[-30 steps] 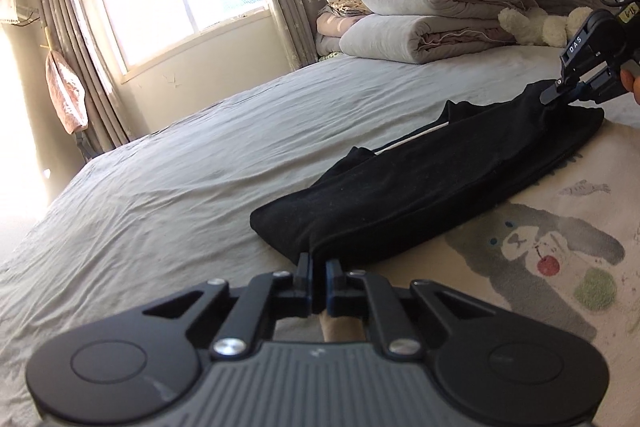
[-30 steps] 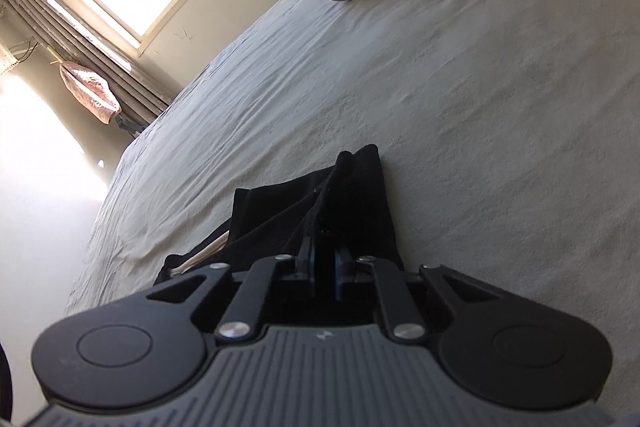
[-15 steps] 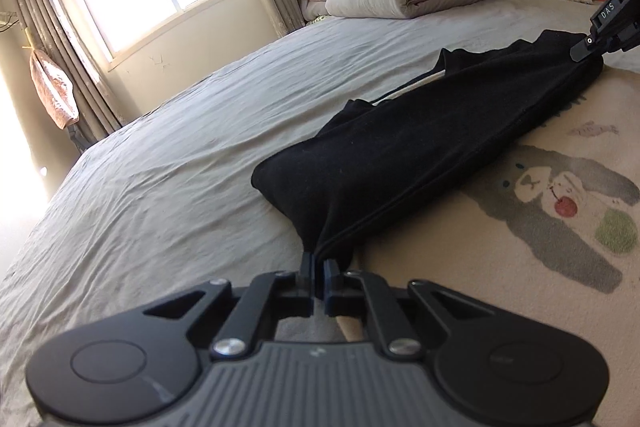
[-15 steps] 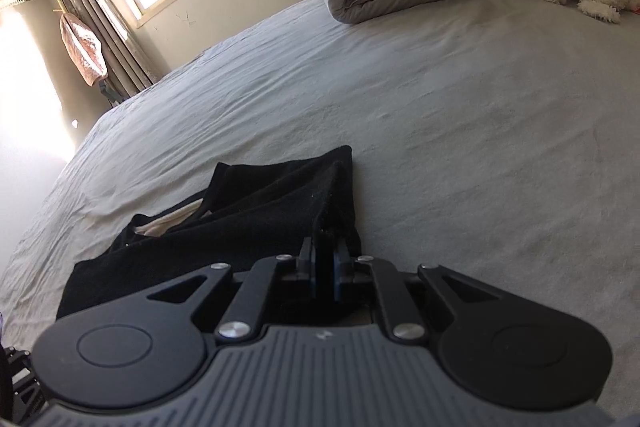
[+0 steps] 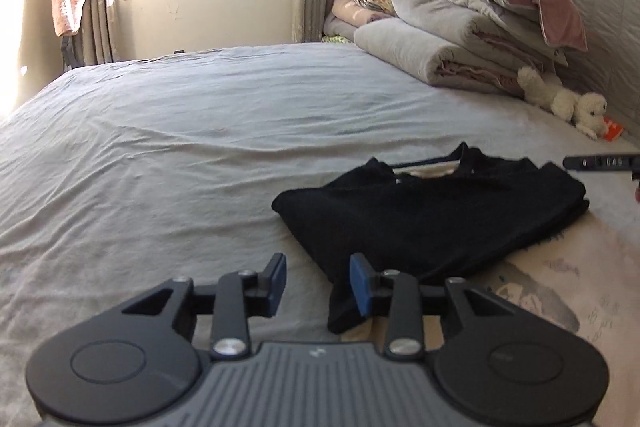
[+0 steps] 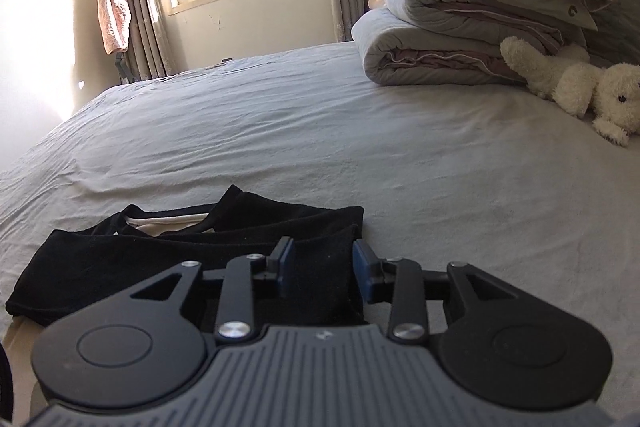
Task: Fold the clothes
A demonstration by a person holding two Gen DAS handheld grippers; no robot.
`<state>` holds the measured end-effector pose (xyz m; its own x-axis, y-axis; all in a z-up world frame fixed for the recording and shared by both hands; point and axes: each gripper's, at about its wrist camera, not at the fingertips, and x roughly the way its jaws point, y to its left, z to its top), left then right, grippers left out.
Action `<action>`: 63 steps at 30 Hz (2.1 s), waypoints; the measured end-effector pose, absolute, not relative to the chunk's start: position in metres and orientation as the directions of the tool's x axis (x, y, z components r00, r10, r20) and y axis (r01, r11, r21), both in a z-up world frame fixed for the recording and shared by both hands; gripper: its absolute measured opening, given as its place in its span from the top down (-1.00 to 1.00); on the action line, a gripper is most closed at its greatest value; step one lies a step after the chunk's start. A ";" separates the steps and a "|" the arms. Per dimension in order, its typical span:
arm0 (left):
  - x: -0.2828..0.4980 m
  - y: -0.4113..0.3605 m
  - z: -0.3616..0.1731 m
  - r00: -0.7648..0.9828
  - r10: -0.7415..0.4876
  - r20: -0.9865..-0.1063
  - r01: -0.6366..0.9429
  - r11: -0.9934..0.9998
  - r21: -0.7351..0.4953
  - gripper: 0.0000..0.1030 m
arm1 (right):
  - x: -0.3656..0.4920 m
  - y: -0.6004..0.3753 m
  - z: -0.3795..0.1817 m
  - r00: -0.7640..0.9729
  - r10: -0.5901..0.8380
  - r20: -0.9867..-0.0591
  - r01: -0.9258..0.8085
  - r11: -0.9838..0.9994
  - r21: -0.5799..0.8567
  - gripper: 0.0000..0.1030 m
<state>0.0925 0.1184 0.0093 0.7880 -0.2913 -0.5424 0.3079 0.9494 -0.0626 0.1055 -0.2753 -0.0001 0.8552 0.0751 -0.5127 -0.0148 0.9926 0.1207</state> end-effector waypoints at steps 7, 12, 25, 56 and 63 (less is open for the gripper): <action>0.117 0.086 -0.015 0.799 -0.342 -0.495 0.311 0.939 -0.146 0.32 | 0.132 -0.249 -0.018 0.852 0.083 -0.517 -0.118 0.992 -0.035 0.30; 0.115 0.081 -0.046 0.775 -0.328 -0.540 0.329 0.939 -0.097 0.27 | 0.149 -0.263 -0.043 0.823 0.034 -0.568 -0.092 0.993 -0.075 0.41; 0.149 0.078 -0.013 0.813 -0.283 -0.510 0.273 0.957 -0.095 0.27 | 0.140 -0.263 -0.025 0.827 0.086 -0.556 -0.092 0.996 0.017 0.23; 0.090 0.076 -0.014 0.756 -0.246 -0.607 0.287 0.957 -0.031 0.22 | 0.082 -0.256 -0.013 0.797 0.081 -0.598 -0.116 0.993 -0.020 0.13; 0.055 0.069 -0.011 0.715 -0.255 -0.650 0.306 0.951 -0.037 0.21 | 0.050 -0.264 -0.003 0.785 0.075 -0.615 -0.090 0.996 0.007 0.13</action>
<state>0.0554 0.0695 -0.0113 0.7155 -0.2554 -0.6503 0.3057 0.9514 -0.0373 0.0504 -0.2640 -0.0034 0.7852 0.0751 -0.6147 -0.0900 0.9959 0.0067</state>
